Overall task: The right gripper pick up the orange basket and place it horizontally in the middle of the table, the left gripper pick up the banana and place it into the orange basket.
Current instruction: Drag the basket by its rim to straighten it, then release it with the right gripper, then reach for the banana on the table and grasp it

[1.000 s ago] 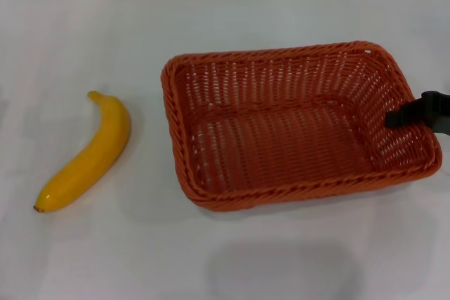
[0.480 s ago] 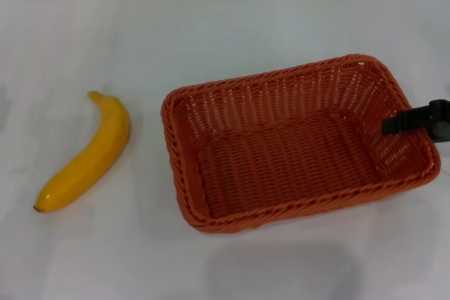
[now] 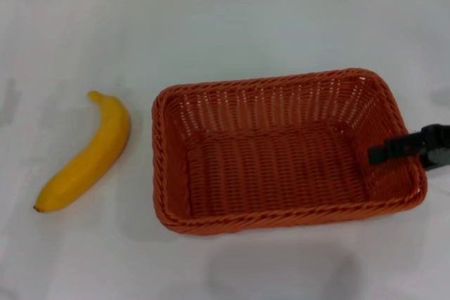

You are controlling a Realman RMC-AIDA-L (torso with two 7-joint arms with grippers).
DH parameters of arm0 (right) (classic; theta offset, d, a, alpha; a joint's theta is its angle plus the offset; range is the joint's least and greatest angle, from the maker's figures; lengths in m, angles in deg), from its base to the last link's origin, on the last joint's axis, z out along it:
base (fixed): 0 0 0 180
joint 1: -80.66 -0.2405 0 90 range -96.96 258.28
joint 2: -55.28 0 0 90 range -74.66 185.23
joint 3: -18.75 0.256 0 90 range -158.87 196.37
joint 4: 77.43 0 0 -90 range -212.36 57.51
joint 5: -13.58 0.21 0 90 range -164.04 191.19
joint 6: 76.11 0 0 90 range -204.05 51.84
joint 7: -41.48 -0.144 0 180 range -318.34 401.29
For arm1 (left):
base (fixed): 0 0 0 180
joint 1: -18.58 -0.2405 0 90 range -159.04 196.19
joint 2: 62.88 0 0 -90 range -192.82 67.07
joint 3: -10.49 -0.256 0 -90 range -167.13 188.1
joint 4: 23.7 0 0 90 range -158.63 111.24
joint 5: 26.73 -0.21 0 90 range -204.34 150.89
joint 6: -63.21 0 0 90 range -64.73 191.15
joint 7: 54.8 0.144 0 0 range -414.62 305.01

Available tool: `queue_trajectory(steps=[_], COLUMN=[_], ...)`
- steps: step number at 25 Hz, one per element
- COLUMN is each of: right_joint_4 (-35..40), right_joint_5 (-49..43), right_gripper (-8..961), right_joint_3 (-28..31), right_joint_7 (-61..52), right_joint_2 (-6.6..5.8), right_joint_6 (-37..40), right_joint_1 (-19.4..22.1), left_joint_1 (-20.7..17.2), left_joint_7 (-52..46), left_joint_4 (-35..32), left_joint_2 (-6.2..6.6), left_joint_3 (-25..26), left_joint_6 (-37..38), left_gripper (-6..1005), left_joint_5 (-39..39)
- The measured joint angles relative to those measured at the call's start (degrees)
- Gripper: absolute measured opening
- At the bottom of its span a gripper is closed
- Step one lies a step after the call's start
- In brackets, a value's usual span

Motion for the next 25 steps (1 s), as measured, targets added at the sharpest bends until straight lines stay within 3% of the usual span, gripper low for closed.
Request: queue_trajectory(steps=[1,5,8,16,18,22,25], right_joint_4=[0.13,0.35,-0.12,-4.69,-5.99,-6.83,-6.85], right_joint_5=[-0.39,-1.09,-1.21,-1.34,-0.93,-0.50,-0.39], right_gripper=[860,858,857,858,859,859,860], right_joint_3=[-0.06,1.26,5.73,25.12,28.11,30.84,31.05], right_joint_7=[0.11,1.31,4.71,20.75,24.62,31.32,34.63], right_joint_2=[0.09,-0.30,-1.56,-3.20,-3.55,-3.29,-2.89], right_joint_6=[0.25,0.30,0.10,-1.84,-3.38,-8.26,-11.33], right_joint_1=[-0.01,0.15,0.53,1.51,1.96,2.81,3.22], left_joint_1=[0.02,0.10,0.75,5.95,8.47,13.46,17.98], left_joint_7=[-0.18,-1.50,-7.62,-45.93,-54.61,-68.83,-75.34], left_joint_4=[0.01,0.66,4.16,32.23,38.47,46.06,49.37], left_joint_2=[0.00,0.12,0.62,2.60,3.88,8.59,11.44], left_joint_3=[-0.02,-0.09,-0.12,-0.28,-0.32,-0.39,-0.42], left_joint_6=[0.00,0.00,0.10,7.13,9.62,15.39,18.42], left_gripper=[888,888,888,887,887,887,887], left_joint_5=[-0.02,-1.87,-7.49,-29.22,-35.74,-49.92,-62.01])
